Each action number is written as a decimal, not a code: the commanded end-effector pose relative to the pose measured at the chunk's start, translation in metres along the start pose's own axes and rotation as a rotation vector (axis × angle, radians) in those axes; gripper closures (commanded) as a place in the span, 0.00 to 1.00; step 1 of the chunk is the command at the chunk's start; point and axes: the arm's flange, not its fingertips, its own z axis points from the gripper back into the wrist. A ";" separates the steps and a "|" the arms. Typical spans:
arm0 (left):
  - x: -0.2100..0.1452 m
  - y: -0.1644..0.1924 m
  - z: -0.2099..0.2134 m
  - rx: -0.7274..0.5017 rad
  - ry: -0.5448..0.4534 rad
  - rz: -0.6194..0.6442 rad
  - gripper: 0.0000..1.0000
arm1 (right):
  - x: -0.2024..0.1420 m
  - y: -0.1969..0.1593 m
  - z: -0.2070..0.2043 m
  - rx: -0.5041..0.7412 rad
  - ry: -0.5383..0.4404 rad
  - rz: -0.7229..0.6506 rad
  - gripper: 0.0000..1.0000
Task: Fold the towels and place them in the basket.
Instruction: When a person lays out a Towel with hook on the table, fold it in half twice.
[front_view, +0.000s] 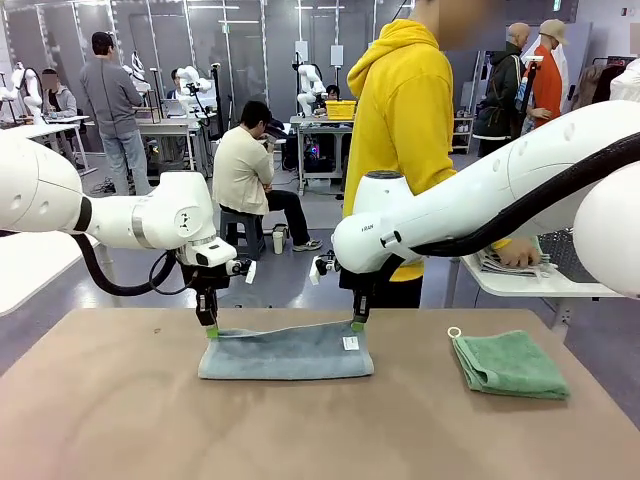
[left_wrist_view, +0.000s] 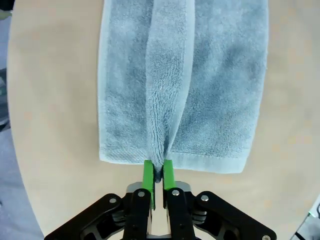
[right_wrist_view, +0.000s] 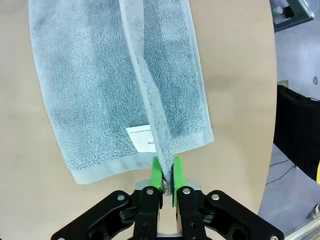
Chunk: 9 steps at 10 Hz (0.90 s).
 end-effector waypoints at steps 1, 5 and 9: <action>-0.007 -0.013 0.001 0.051 -0.006 0.000 0.57 | 0.004 -0.003 0.002 -0.024 0.013 0.004 0.55; -0.009 -0.021 0.013 0.120 0.008 0.003 0.00 | 0.008 -0.002 0.007 -0.072 -0.017 0.007 0.00; -0.014 -0.036 0.021 0.143 -0.021 -0.006 0.00 | 0.004 0.005 0.015 -0.083 -0.028 0.006 0.00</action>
